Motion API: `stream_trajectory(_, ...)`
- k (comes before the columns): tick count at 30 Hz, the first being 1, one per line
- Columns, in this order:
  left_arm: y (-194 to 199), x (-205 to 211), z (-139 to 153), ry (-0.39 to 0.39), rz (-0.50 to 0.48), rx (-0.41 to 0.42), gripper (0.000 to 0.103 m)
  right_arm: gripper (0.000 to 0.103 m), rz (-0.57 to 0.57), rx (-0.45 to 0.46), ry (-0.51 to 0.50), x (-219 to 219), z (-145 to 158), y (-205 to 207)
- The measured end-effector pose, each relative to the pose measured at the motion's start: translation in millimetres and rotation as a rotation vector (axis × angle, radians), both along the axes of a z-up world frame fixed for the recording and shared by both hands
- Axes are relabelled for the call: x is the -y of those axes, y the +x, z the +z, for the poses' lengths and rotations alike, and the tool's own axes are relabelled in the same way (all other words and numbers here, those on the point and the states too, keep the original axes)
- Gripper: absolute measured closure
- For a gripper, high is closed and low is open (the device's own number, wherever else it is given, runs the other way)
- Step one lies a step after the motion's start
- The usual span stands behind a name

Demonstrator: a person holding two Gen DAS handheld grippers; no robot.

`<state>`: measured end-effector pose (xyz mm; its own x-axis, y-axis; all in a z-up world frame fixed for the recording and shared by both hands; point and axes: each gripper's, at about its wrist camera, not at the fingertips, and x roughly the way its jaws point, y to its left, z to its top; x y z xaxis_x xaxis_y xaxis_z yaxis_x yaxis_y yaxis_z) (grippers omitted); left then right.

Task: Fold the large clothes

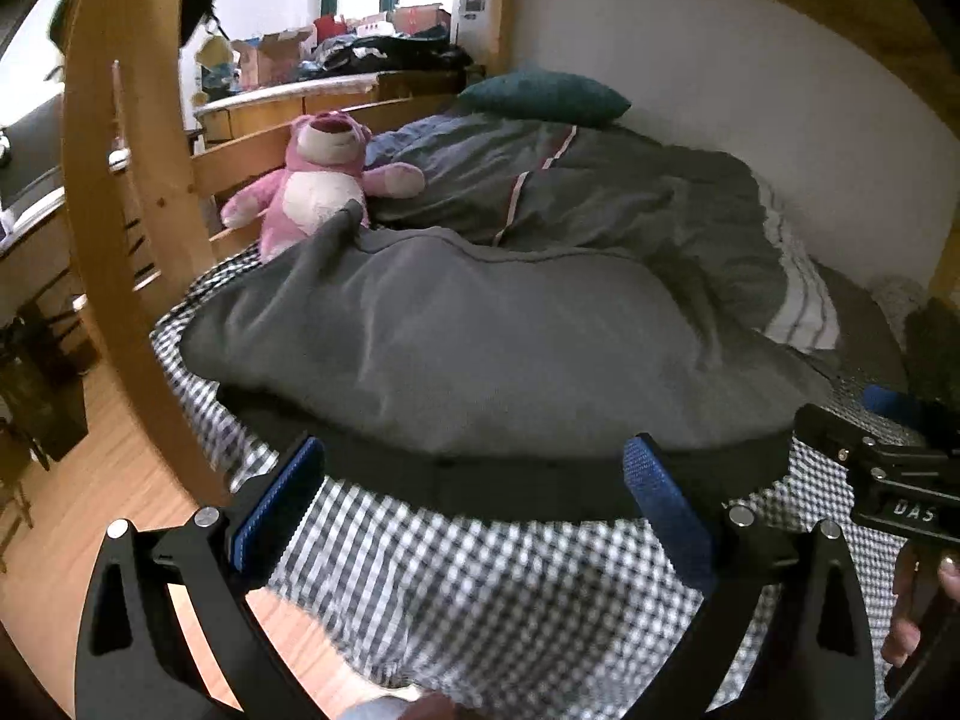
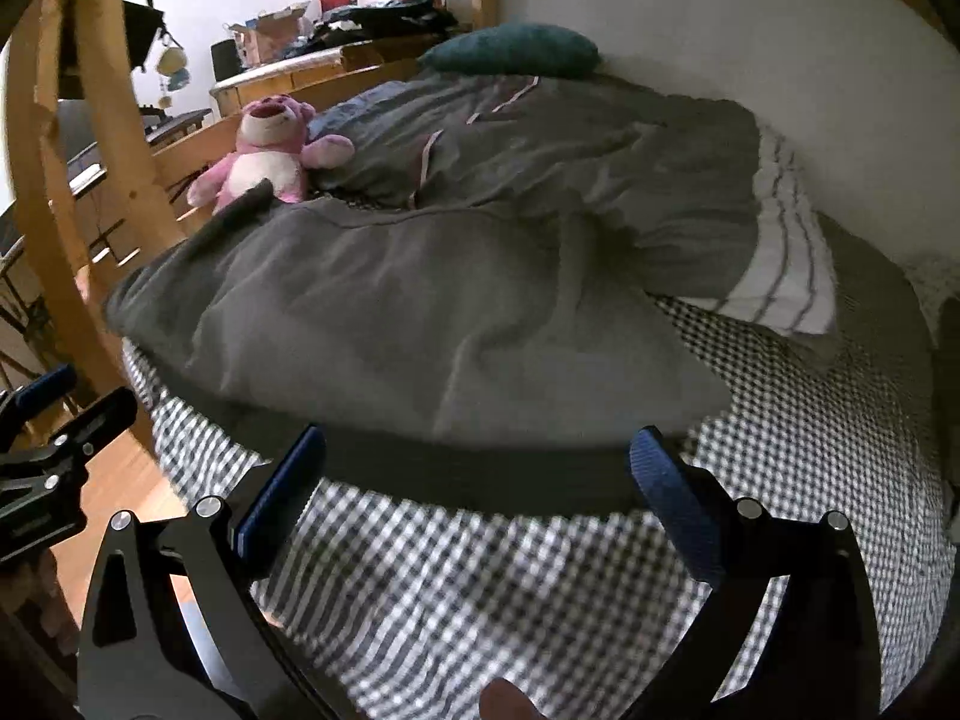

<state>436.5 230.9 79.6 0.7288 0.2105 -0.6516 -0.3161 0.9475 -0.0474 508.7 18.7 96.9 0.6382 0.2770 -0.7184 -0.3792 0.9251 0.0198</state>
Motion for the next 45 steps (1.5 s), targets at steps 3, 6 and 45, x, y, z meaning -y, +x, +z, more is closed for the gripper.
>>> stream_trajectory(3,-37,9,8,0.016,0.013,0.001,0.005,0.003,-0.014,0.037,-0.003,12,10,-39)
stream_trajectory(6,-72,19,12,0.023,0.021,-0.005,0.005,0.003,-0.018,0.057,-0.009,22,16,-75)
stream_trajectory(45,-227,80,-32,0.078,0.091,-0.085,0.005,0.003,-0.013,0.077,0.015,70,-12,-240)
